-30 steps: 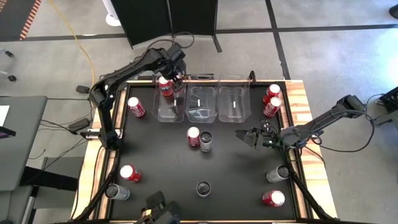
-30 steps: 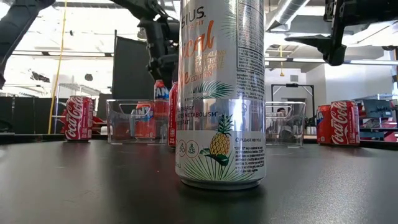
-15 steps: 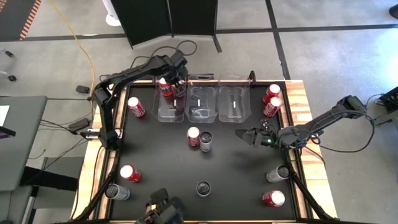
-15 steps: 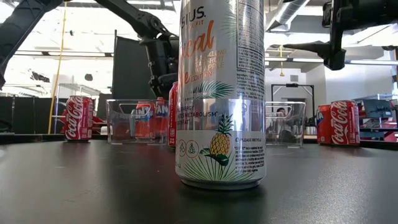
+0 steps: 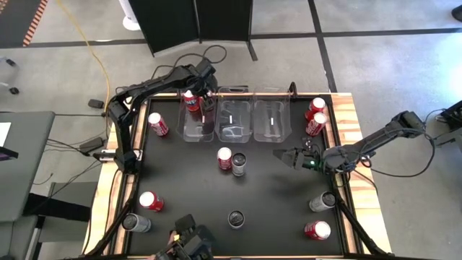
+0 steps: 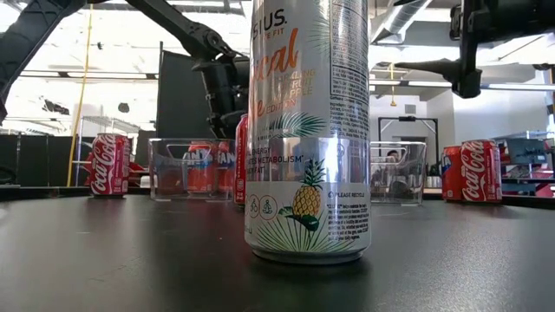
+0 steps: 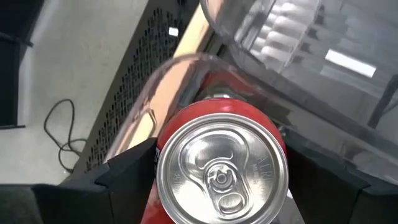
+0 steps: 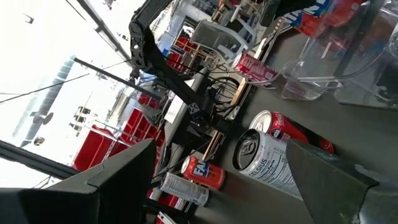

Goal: Sort soda cans
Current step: Put the bottom right red soda can into the left transparent bin

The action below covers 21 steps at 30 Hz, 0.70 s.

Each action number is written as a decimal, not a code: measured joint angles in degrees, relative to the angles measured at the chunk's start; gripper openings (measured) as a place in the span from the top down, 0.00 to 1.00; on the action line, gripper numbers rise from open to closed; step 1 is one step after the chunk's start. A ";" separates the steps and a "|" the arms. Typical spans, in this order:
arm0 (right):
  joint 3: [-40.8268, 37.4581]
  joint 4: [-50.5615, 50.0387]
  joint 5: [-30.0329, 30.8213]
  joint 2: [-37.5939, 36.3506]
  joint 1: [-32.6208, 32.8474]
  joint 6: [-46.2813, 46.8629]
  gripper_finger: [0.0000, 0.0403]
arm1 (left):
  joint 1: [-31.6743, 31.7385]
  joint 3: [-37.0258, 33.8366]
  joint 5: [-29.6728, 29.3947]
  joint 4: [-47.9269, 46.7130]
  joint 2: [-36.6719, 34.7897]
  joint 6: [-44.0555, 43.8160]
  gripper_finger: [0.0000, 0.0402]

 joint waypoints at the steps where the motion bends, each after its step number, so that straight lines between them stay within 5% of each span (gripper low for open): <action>1: 0.00 0.00 0.00 0.00 -0.18 0.06 0.08 | 0.00 0.00 0.00 0.21 0.00 0.20 0.22; 21: 0.00 0.05 0.09 0.00 -0.24 0.69 0.08 | 0.83 0.09 -1.64 0.44 0.03 -0.93 0.21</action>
